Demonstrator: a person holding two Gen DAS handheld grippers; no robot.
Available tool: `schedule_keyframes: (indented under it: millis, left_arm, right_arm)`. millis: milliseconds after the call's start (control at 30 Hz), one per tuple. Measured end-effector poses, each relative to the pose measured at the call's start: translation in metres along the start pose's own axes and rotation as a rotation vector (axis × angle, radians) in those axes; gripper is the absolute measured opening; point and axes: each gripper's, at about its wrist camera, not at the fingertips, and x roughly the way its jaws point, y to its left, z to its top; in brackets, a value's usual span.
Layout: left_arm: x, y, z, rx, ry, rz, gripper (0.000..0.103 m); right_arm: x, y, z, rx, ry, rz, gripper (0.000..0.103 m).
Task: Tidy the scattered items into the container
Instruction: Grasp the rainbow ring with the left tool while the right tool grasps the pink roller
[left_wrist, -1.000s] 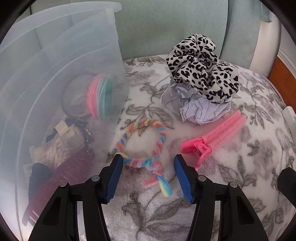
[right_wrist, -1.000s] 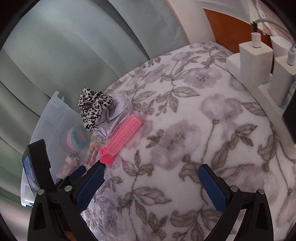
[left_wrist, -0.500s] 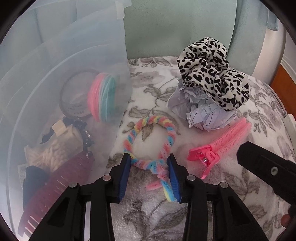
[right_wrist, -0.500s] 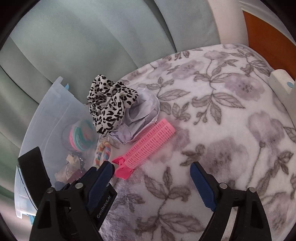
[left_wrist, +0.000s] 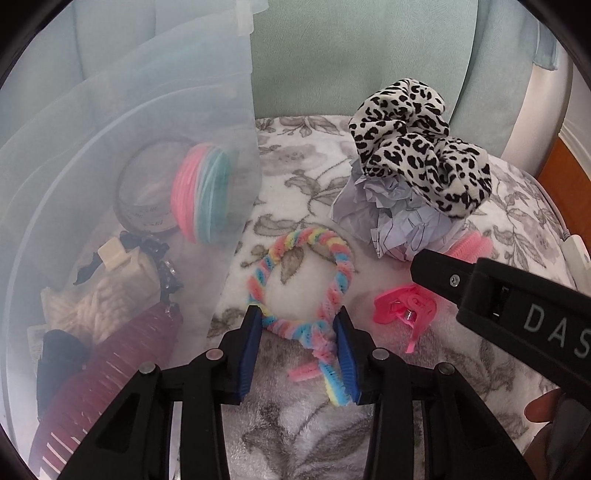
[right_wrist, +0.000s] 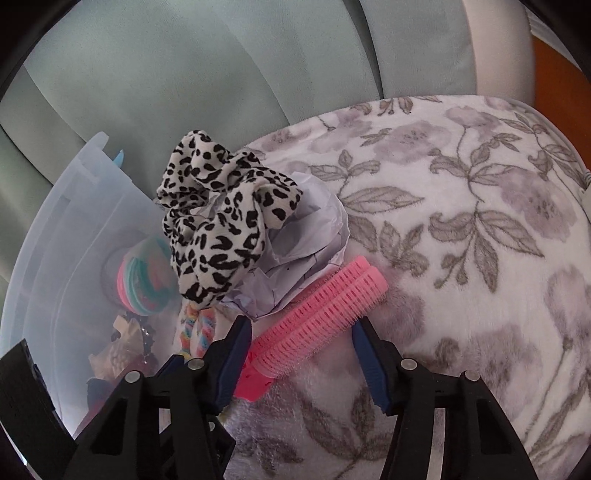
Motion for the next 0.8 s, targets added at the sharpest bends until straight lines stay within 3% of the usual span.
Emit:
schedule_keyframes:
  millis: [167, 300, 467, 800]
  left_arm:
    - [0.001, 0.009, 0.001, -0.006, -0.001, -0.001, 0.038]
    - [-0.002, 0.013, 0.002, -0.001, -0.002, 0.008, 0.035]
    - [-0.013, 0.012, 0.009, 0.011, -0.007, 0.006, 0.027]
    - [-0.048, -0.001, 0.001, 0.066, -0.016, -0.043, 0.024]
  right_arm:
    - [-0.004, -0.005, 0.0, 0.03, -0.027, 0.027, 0.041]
    - [-0.014, -0.01, -0.004, 0.055, -0.042, 0.054, 0.035]
    - [-0.035, -0.017, -0.011, 0.09, -0.068, 0.083, 0.029]
    - [-0.081, -0.044, -0.04, 0.219, -0.103, 0.132, 0.026]
